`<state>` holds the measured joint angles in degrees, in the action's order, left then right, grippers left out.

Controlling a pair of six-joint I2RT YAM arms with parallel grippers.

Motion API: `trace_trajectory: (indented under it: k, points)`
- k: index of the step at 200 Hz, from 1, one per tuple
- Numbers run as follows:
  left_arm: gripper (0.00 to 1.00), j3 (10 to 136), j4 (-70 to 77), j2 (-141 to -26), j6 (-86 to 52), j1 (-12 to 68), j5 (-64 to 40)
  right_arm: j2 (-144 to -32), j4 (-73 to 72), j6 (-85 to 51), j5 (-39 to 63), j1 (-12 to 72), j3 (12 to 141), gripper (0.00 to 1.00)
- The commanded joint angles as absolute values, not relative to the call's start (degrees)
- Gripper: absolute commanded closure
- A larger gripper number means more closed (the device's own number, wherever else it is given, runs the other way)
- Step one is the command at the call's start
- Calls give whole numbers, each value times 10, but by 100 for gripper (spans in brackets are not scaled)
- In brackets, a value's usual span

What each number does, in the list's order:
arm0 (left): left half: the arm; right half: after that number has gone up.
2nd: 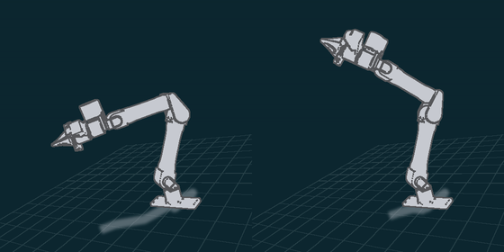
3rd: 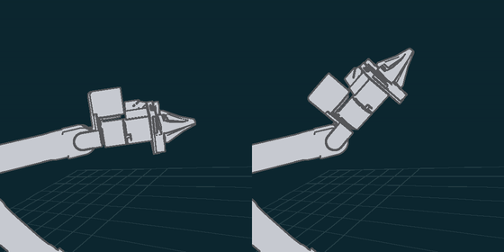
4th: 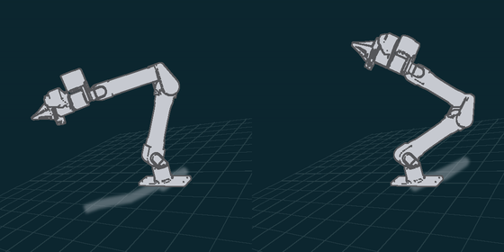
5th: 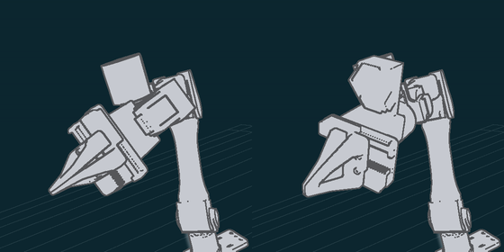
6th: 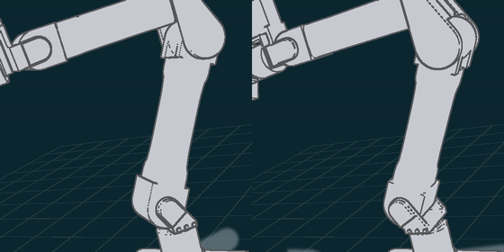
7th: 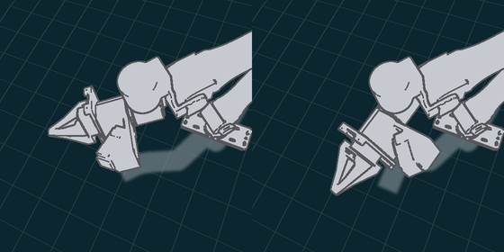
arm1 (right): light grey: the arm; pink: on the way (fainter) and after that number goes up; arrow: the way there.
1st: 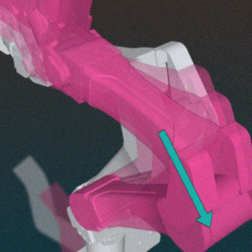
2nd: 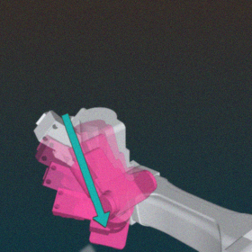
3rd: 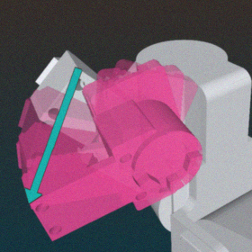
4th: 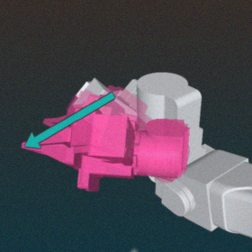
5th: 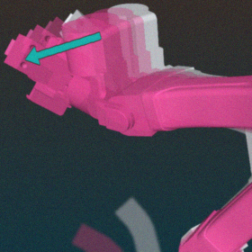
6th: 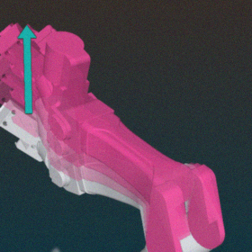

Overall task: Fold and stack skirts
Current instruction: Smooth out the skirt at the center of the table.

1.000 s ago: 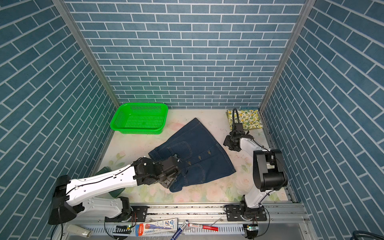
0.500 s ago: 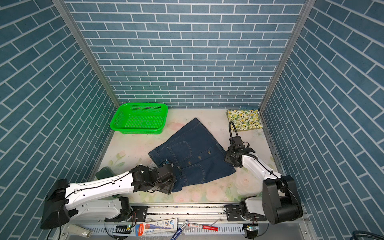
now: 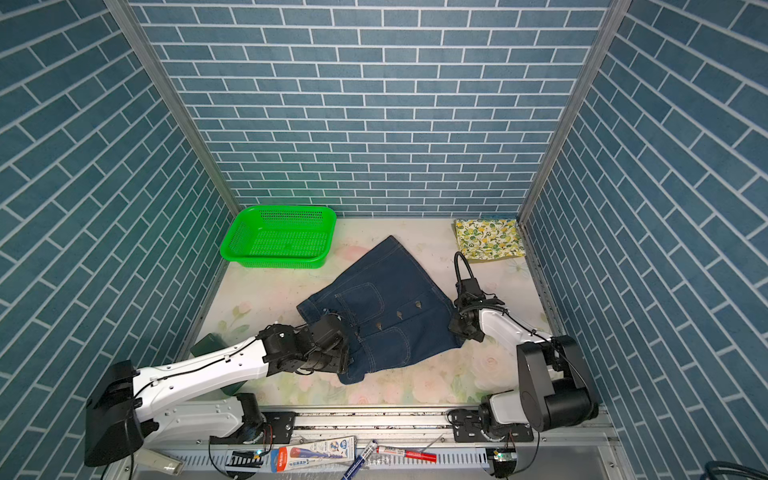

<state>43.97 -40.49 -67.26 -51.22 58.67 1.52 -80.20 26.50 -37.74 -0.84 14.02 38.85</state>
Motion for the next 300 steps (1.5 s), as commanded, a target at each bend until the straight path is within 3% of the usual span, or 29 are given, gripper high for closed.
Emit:
trace_trajectory:
  k: [1, 60, 116, 168, 196, 202, 214, 217, 229, 253, 300]
  points:
    - [30, 420, -388, -675, -546, 579, -10, -825, 236, -389, -16, 103, 426, 100]
    - [32, 278, -160, -661, -711, 578, -87, -851, 210, -390, -38, 43, 483, 100]
    - [37, 216, 59, -690, -806, 585, -72, -888, 189, -384, -27, 34, 489, 100]
    - [38, 220, 59, -686, -862, 634, -1, -884, 188, -374, -17, 26, 492, 100]
    - [39, 224, 102, -743, -875, 652, 8, -873, 190, -374, -12, 23, 491, 100]
    - [42, 228, 111, -759, -875, 655, 9, -872, 190, -374, -11, 23, 491, 100]
    - [59, 236, 136, -798, -873, 660, 6, -869, 190, -375, -10, 22, 490, 100]
    - [70, 238, 142, -807, -872, 660, 3, -868, 190, -374, -11, 22, 490, 100]
    - [100, 247, 159, -841, -859, 656, -12, -867, 193, -373, -11, 20, 489, 100]
    - [100, 273, 75, -841, -801, 634, -35, -861, 194, -363, -11, 14, 482, 100]
    - [100, 307, -180, -727, -627, 545, -53, -856, 180, -347, 4, -8, 468, 100]
